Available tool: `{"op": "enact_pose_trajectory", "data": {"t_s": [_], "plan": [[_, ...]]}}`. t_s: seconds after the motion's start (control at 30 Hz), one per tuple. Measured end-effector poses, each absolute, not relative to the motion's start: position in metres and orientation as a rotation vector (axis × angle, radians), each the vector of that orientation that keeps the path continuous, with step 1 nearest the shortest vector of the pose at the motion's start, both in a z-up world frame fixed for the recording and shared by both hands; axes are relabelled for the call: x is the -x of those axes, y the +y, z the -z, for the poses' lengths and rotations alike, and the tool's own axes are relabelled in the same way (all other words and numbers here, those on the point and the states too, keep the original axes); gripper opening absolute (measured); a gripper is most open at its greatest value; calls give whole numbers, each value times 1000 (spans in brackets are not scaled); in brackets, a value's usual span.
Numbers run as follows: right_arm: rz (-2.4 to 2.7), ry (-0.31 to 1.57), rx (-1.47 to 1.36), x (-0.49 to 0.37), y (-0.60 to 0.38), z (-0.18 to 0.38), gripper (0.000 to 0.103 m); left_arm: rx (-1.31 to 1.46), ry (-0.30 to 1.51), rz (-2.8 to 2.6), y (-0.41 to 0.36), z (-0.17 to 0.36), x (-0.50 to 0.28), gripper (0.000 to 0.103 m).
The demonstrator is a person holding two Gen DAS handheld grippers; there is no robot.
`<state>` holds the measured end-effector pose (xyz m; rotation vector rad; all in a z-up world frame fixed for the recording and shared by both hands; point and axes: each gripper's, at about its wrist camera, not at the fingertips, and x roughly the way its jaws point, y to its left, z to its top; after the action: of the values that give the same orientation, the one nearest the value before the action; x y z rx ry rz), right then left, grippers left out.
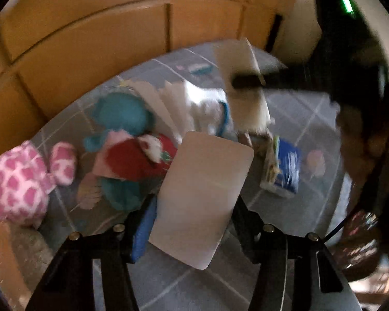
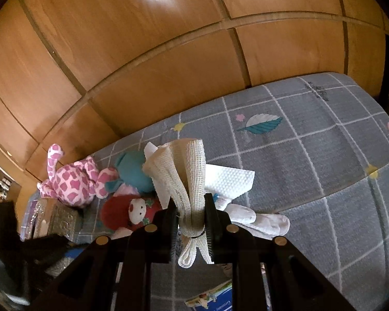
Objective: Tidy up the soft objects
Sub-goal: 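Grasp the white pad with the left tool and place it in the gold tray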
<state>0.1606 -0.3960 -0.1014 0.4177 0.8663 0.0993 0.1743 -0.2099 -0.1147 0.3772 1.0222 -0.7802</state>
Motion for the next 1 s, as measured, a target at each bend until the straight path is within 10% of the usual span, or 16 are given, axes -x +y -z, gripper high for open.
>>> {"op": "enact_pose_trajectory", "data": {"t_s": [0.57,1.0], "plan": [[-82,895,-358,-163,-387,105,17,4,934,336,-47,15,-299,58],[-87,916,-308,-165,-381,108,17,216,877,-3,143,18,-250,58]]}}
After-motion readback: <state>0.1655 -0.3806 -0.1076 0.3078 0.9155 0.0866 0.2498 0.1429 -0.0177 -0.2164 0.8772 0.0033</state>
